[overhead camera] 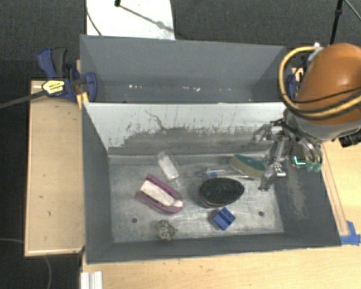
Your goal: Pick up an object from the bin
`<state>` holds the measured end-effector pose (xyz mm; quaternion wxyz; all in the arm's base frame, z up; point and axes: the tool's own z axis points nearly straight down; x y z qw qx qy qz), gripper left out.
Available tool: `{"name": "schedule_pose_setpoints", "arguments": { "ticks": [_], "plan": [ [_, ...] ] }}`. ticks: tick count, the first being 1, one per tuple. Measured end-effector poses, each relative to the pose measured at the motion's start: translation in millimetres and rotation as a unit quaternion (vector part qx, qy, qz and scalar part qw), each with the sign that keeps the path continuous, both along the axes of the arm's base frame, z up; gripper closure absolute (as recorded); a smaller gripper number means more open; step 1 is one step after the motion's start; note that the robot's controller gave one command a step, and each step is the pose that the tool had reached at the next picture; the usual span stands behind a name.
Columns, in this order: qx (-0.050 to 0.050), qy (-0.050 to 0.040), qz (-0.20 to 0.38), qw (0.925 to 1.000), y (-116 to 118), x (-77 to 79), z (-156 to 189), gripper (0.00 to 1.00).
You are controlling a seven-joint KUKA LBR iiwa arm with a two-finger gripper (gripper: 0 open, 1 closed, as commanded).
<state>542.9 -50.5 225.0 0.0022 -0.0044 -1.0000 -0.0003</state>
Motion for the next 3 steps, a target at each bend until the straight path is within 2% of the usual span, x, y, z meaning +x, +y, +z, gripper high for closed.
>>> {"name": "schedule_pose_setpoints", "arguments": {
  "ticks": [1,2,3],
  "plan": [
    [0.002,-0.0006,0.092,0.9957,84.9,10.3,-84.0,0.0],
    [0.0,-0.0063,0.102,0.9948,56.2,15.3,-138.9,0.0],
    [0.0,-0.0052,0.102,0.9948,55.8,14.9,-140.1,1.0]
  ]
}}
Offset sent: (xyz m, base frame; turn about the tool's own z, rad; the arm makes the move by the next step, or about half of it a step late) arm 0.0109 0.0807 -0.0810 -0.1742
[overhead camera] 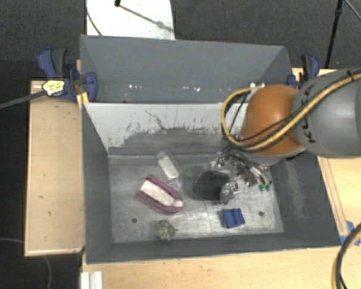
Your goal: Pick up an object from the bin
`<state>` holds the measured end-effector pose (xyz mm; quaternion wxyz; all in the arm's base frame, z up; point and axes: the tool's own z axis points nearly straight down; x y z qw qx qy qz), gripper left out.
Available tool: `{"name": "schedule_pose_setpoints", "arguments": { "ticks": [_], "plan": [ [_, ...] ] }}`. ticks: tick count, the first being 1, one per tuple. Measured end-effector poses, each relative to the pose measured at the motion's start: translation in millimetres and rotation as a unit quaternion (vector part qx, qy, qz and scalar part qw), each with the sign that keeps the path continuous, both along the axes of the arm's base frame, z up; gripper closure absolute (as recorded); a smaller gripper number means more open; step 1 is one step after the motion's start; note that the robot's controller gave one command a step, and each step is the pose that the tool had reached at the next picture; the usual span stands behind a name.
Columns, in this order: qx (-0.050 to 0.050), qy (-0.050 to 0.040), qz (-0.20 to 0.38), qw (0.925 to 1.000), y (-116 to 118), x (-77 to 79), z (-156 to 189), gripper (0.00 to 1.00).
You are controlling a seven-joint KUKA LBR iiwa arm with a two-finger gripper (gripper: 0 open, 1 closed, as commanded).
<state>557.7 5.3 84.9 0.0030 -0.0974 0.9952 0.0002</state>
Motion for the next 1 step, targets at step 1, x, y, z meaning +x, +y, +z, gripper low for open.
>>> {"name": "schedule_pose_setpoints", "arguments": {
  "ticks": [1],
  "plan": [
    [-0.002,-0.0024,0.187,0.9823,6.3,32.8,154.4,1.0]
  ]
}}
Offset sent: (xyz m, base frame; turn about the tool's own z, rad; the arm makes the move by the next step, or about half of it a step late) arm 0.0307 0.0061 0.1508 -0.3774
